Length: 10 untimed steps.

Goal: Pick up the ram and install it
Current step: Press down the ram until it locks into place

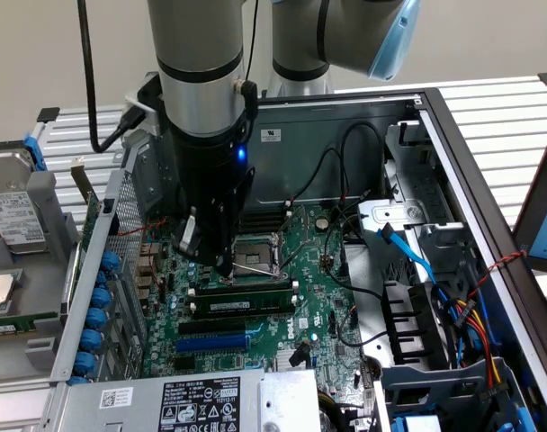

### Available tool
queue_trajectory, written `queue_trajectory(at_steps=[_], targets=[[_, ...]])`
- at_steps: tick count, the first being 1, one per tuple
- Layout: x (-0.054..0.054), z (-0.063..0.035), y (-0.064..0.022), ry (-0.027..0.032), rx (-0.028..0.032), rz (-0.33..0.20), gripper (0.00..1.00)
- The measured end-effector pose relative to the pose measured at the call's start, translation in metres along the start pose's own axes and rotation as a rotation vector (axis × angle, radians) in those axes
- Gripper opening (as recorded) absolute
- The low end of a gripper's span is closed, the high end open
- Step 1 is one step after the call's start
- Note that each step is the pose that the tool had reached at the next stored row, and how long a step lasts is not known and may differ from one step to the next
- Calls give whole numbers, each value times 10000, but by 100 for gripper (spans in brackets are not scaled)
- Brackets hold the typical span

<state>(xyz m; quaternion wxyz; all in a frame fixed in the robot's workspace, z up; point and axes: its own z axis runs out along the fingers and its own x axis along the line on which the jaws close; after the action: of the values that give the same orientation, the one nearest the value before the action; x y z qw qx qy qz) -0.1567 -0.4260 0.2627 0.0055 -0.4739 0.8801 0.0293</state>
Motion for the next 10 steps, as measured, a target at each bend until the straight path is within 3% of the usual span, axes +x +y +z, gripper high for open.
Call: queue_trajectory(at_steps=[6, 10], targets=[[0, -1, 0, 68, -29, -1076, 11], [-1, -14, 3, 160, -22, -1808, 11]])
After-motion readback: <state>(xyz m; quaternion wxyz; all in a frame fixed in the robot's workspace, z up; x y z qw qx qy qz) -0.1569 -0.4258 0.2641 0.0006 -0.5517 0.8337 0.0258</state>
